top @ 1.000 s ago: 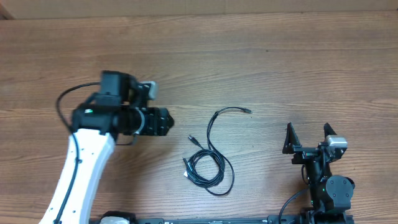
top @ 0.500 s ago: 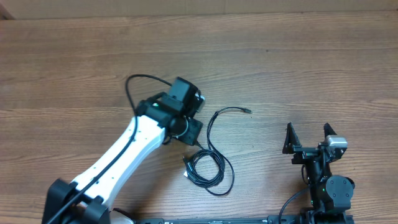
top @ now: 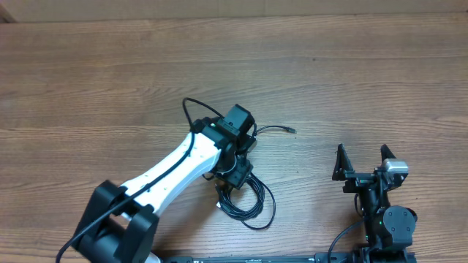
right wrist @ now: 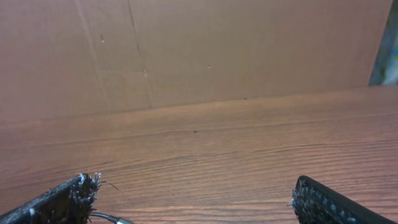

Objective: Untangle cables
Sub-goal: 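Lower the left gripper and grasp the cable coil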

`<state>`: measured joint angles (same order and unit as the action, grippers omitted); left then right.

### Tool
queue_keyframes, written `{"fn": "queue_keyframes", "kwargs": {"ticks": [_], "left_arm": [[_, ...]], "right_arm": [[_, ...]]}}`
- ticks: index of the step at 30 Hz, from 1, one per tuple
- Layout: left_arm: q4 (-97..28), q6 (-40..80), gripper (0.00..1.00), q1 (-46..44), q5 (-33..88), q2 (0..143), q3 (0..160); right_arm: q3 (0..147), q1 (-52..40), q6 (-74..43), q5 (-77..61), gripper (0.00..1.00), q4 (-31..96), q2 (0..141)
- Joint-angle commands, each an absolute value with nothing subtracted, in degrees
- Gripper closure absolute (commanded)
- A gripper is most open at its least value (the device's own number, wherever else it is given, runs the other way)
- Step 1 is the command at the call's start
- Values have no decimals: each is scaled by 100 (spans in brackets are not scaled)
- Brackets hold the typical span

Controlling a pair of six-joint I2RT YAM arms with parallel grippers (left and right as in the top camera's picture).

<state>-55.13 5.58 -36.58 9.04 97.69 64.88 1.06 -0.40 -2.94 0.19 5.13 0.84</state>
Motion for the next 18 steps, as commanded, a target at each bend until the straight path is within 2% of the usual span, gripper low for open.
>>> {"fn": "queue_keyframes", "kwargs": {"ticks": [1,8,12,14,18], "left_arm": [[-5527,565,41,-3677,843,10053,6573],[-5664,1098,69,-3680,963,10571,6573],[-5699,1098,82,-3680,1225,10753,6573],[-5693,1098,96,-3677,1229,10763,6573],[-5839,1205,96,-3616,1223,10755,6707]], "right_arm": [[45,-25,-252,-14,0,475,27],[45,-25,-250,-14,0,475,27],[45,-25,-252,-14,0,475,27],[45,-25,-252,-14,0,475,27],[45,-25,-252,-14,0,475,27]]}}
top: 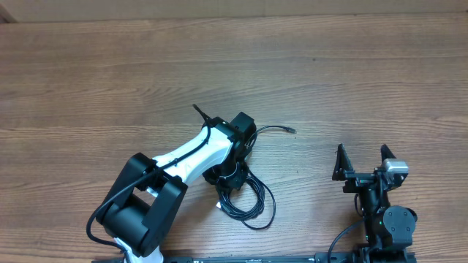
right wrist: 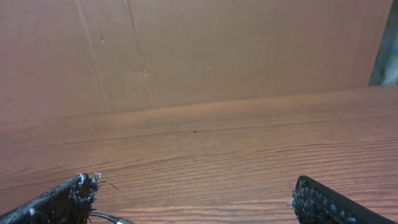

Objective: Untangle cables
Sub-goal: 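Lower the left gripper and grasp the cable coil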

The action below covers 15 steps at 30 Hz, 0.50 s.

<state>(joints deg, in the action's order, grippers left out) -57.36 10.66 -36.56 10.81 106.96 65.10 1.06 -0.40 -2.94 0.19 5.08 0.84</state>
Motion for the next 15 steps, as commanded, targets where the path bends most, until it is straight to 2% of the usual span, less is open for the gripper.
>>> {"fn": "queue_keyframes", "kwargs": {"ticks": [1,10,15], "left_arm": [[-5966,1203,96,-3564,1194,10746,6838],[-7456,1203,96,-2808,1175,10735,9415],[-7852,1208,96,-2777,1188,10735,9859]], "right_arm": [[45,-25,-252,-14,0,475,27],[45,-25,-252,-14,0,475,27],[45,-25,-252,-14,0,475,27]]}}
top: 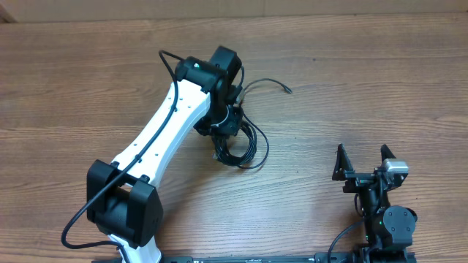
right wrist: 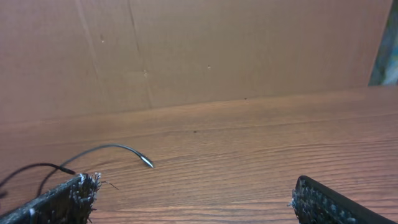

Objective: Untangle cables
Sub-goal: 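Lower the left gripper and grasp the cable coil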

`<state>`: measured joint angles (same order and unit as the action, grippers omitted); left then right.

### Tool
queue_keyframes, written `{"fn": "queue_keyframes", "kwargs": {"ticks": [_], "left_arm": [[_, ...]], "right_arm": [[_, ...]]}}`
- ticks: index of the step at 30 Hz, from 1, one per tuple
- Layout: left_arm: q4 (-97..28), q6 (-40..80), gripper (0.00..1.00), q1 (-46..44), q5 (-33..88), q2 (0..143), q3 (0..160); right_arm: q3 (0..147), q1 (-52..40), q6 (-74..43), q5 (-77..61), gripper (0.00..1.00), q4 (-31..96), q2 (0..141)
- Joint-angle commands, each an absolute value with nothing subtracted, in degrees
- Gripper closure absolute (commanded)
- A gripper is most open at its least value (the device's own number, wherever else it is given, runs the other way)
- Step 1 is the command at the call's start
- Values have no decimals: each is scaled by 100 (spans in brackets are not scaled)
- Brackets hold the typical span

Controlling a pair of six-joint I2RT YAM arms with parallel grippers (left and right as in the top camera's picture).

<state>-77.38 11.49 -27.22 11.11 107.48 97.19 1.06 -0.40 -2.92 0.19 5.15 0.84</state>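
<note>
A tangled bundle of thin black cable (top: 246,150) hangs in loops just below my left gripper (top: 225,126), which is shut on its upper part at the middle of the table. One loose cable end (top: 286,89) sticks out to the right; its tip (right wrist: 148,163) also shows in the right wrist view. My right gripper (top: 363,162) stands open at the front right, well apart from the cable. Its left fingertip (right wrist: 71,198) has nothing beside it.
The wooden table (top: 380,73) runs wide to the back and both sides. A brown cardboard wall (right wrist: 249,43) stands along the far edge. The white left arm reaches diagonally from the front left.
The left gripper has moved away from me and slightly left, with the cable bundle in it. The loose cable end has come into the right wrist view. The right arm has not moved.
The left gripper was down on the cable bundle near the table's front middle. Half a second later it was still there, with the arm turned. Now the gripper and bundle are farther back, the loops hanging below it and the loose end raised.
</note>
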Motion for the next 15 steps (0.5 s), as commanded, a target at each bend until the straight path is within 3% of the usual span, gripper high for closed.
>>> {"fn": "queue_keyframes", "kwargs": {"ticks": [1,15], "left_arm": [[-7905,1208,96,-2783,1188,10735,9859],[-8228,1444,96,-2788,1188,10737,9848]], "right_arm": [[45,-25,-252,-14,0,475,27],[45,-25,-252,-14,0,475,27]]}}
